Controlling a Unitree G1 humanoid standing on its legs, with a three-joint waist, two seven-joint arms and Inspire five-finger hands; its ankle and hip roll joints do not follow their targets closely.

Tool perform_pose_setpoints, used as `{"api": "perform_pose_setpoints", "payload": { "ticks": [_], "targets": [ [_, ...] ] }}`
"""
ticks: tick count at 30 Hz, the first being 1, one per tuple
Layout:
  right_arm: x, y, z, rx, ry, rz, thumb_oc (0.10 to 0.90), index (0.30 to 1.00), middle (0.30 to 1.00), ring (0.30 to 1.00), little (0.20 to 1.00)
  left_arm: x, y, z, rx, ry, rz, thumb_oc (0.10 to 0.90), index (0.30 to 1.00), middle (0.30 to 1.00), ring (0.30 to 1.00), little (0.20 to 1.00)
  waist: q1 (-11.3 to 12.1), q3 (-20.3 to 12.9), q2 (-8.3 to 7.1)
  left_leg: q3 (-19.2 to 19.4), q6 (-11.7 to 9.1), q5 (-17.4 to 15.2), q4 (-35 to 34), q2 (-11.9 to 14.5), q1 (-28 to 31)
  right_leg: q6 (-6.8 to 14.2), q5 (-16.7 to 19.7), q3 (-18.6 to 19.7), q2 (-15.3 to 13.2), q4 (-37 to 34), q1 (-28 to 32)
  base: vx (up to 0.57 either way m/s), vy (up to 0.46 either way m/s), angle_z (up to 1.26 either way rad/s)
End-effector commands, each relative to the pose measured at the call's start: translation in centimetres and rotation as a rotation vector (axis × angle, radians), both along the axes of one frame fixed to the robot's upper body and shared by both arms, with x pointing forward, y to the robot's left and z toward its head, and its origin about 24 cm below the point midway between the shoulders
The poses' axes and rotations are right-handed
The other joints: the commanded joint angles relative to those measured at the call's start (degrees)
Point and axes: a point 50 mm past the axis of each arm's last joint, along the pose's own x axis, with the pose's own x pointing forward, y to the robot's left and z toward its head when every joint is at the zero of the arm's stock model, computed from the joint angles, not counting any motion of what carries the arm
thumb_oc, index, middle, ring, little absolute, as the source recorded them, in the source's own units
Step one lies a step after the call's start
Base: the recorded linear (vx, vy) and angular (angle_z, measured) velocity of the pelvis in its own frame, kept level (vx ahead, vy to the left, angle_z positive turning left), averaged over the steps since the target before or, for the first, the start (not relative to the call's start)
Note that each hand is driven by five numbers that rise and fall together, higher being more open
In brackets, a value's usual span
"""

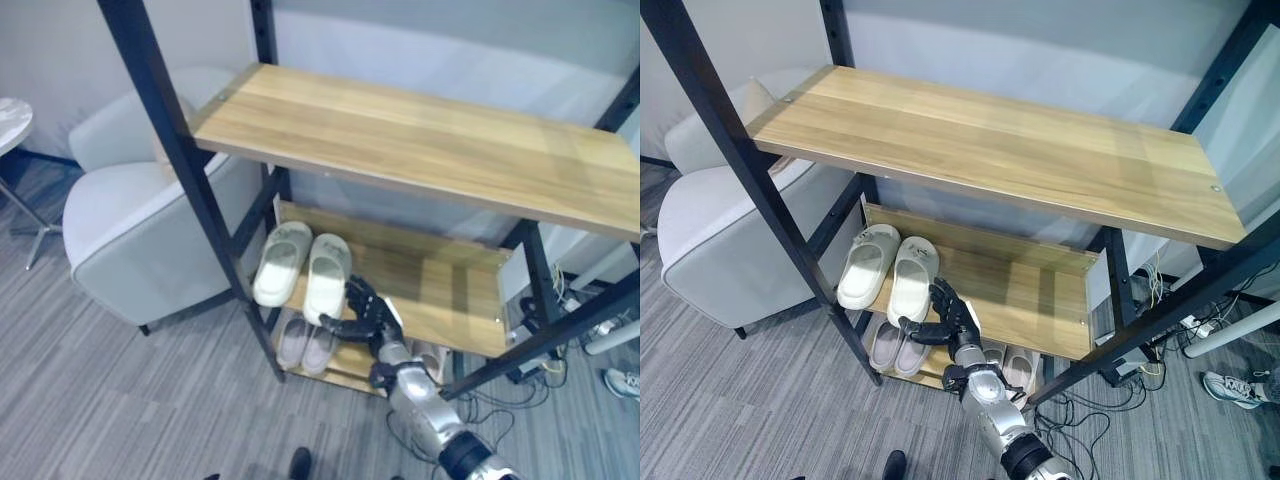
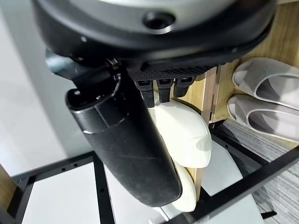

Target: Arrange the slippers neatly on the shoe rack.

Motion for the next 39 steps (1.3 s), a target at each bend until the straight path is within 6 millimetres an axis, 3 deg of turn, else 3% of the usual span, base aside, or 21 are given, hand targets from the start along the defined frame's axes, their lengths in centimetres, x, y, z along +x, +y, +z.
{"api": "perform_pose_setpoints", "payload": {
  "ticks": [1, 9, 19, 21, 22, 24, 25, 29, 30, 31, 32, 39],
  "targets": [
    [1.7, 4.0, 6.0, 0.117, -0.234, 0.139, 0.8, 0.9, 0.9, 0.9, 0.9, 1.5, 0.7, 0.4, 0.027, -0.037, -0.022, 0.8, 0.9, 0.9, 0.9, 0.9, 2.3, 1.4, 3.55, 3.4, 2.0, -9.4, -0.1, -0.6, 7.1, 5.2, 1.0, 1.7, -2.5, 3.9, -0.8, 0.0, 0.0, 0.0],
    [2.7, 3.7, 5.7, 0.049, -0.233, 0.091, 0.8, 0.9, 0.9, 0.9, 0.9, 1.0, 0.8, 0.3, 0.032, -0.017, -0.026, 0.8, 0.9, 0.9, 0.9, 0.9, 3.1, 0.8, 3.66, 3.0, 2.2, -9.4, -0.1, -0.8, 7.2, 5.4, 1.4, 1.3, -2.7, 3.9, -0.3, 0.0, 0.0, 0.0],
    [4.5, 1.2, 6.7, -0.016, -0.284, -0.016, 0.8, 0.9, 0.9, 0.9, 0.9, -0.1, 0.7, 0.1, 0.021, 0.018, -0.027, 0.8, 0.9, 0.9, 0.9, 0.9, 3.7, 0.0, 3.66, 2.5, 2.2, -9.4, -0.1, -0.9, 7.6, 5.2, 1.2, 0.6, -2.5, 3.5, 0.6, -0.01, 0.006, 0.04],
    [4.2, -1.0, 8.0, -0.048, -0.38, -0.098, 0.8, 0.9, 0.9, 0.9, 0.9, -0.1, 0.7, 0.1, 0.024, 0.011, -0.001, 0.8, 0.9, 0.9, 0.9, 0.9, 3.0, 0.1, 3.76, 2.4, 2.2, -9.2, -0.1, -1.0, 7.4, 5.3, 1.5, 0.7, -2.4, 3.7, 0.6, -0.04, 0.023, 0.06],
    [4.2, -1.0, 8.0, -0.049, -0.38, -0.098, 0.8, 0.9, 0.9, 0.9, 0.9, -0.1, 0.7, 0.1, 0.024, 0.011, -0.001, 0.8, 0.9, 0.9, 0.9, 0.9, 3.0, 0.0, 3.77, 2.4, 2.2, -9.2, -0.1, -1.0, 7.4, 5.3, 1.5, 0.7, -2.4, 3.7, 0.6, -0.04, 0.016, 0.05],
    [3.5, -2.2, 8.3, -0.07, -0.428, -0.117, 0.8, 0.9, 0.9, 0.9, 0.9, 0.0, 0.7, 0.2, 0.022, 0.003, 0.009, 0.8, 0.9, 0.9, 0.9, 0.9, 2.4, 0.0, 3.73, 2.4, 2.2, -9.0, -0.1, -1.1, 7.2, 5.3, 2.0, 0.6, -2.4, 4.0, 0.3, -0.07, 0.0, 0.15],
    [2.3, -4.0, 8.4, -0.089, -0.46, -0.132, 0.8, 0.9, 0.9, 0.9, 0.9, 0.2, 0.6, 0.1, 0.014, -0.005, 0.024, 0.8, 0.9, 0.9, 0.9, 0.9, 1.3, -0.3, 3.59, 2.6, 2.2, -8.8, -0.1, -1.1, 7.0, 5.3, 2.4, 0.7, -2.5, 4.8, 0.0, -0.1, -0.011, 0.15],
    [0.7, -6.2, 7.4, -0.147, -0.444, -0.154, 0.8, 0.9, 0.9, 0.9, 0.9, -0.5, 0.0, -0.1, -0.017, 0.012, 0.031, 0.8, 0.9, 0.9, 0.9, 0.9, 0.5, -0.9, 3.53, 2.6, 2.2, -8.7, -0.1, -1.0, 7.4, 5.1, 2.3, 0.8, -2.2, 5.5, 0.2, -0.07, -0.022, -0.02],
    [-0.2, -7.7, 7.2, -0.201, -0.458, -0.169, 0.8, 0.9, 0.9, 0.9, 0.9, -0.8, -0.3, -0.3, -0.033, 0.02, 0.027, 0.8, 0.9, 0.9, 0.9, 0.9, 0.0, -1.1, 3.54, 2.9, 2.1, -8.6, -0.1, -0.8, 7.5, 5.0, 2.1, 0.6, -2.0, 5.6, 0.3, -0.05, -0.016, -0.09],
    [-0.3, -7.7, 7.2, -0.202, -0.457, -0.169, 0.8, 0.9, 0.9, 0.9, 0.9, -0.9, -0.3, -0.3, -0.033, 0.02, 0.026, 0.8, 0.9, 0.9, 0.9, 0.9, 0.0, -1.2, 3.56, 2.9, 2.1, -8.6, -0.1, -0.8, 7.6, 5.0, 2.1, 0.6, -2.0, 5.6, 0.3, -0.12, -0.044, -0.08],
    [-1.6, -9.2, 6.6, -0.254, -0.446, -0.182, 0.8, 0.9, 0.9, 0.9, 0.9, -0.8, -0.7, -0.3, -0.066, 0.007, 0.039, 0.8, 0.9, 0.9, 0.9, 0.9, -0.6, -1.6, 3.65, 3.1, 1.9, -8.1, -0.1, -0.8, 7.6, 4.9, 2.0, 0.4, -1.8, 6.2, 0.3, -0.1, -0.043, -0.11],
    [-3.9, -11.6, 6.4, -0.511, -0.479, -0.146, 0.8, 0.9, 0.9, 0.9, 0.9, -0.4, -1.9, -0.6, -0.156, -0.008, -0.001, 0.8, 0.9, 0.9, 0.9, 0.9, -2.0, -1.5, 3.72, 3.5, 2.0, -8.1, -0.1, -1.1, 7.6, 4.7, 1.0, 1.1, -1.4, 8.8, -1.2, -0.07, -0.038, -0.11]
  ]
}}
